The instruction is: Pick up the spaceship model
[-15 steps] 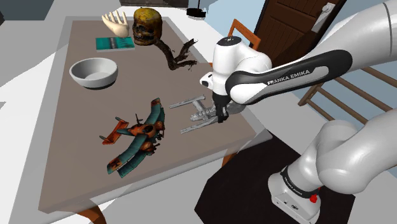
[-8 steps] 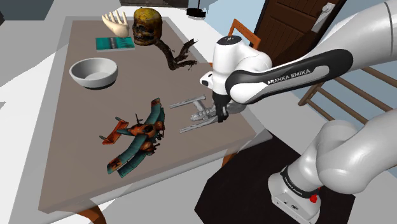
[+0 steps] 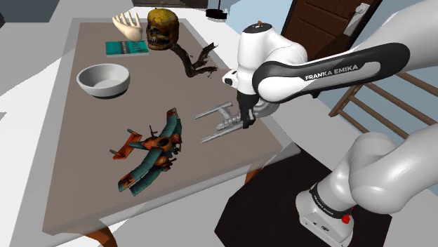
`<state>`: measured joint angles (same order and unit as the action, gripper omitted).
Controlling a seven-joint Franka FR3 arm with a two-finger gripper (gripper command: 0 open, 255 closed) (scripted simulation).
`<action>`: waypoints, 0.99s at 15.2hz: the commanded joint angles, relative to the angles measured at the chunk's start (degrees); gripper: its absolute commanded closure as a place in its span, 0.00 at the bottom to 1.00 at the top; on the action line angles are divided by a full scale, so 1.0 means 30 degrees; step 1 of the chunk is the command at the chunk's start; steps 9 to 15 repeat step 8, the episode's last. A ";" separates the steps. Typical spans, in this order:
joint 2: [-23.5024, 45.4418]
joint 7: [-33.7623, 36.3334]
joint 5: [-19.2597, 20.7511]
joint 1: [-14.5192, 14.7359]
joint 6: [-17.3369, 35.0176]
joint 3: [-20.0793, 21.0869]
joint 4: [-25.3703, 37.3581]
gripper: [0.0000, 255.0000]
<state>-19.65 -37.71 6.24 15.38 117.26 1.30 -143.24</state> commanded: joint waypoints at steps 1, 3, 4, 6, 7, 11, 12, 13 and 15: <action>-0.0249 -0.0042 -0.0049 0.0028 -0.0610 0.0021 0.0379 1.00; -0.0468 -0.0102 -0.0083 0.0037 -0.1169 0.0022 0.0722 1.00; -0.0570 -0.0132 -0.0098 0.0041 -0.1446 0.0022 0.0898 1.00; -0.0758 -0.0189 -0.0127 0.0048 -0.1997 0.0024 0.1264 1.00; -0.0775 -0.0194 -0.0130 0.0048 -0.2040 0.0024 0.1290 1.00; -0.0773 -0.0194 -0.0129 0.0048 -0.2039 0.0024 0.1291 1.00; -0.0773 -0.0194 -0.0129 0.0048 -0.2039 0.0024 0.1291 1.00; -0.0773 -0.0194 -0.0129 0.0048 -0.2039 0.0024 0.1291 1.00; -0.0773 -0.0194 -0.0129 0.0048 -0.2039 0.0024 0.1291 1.00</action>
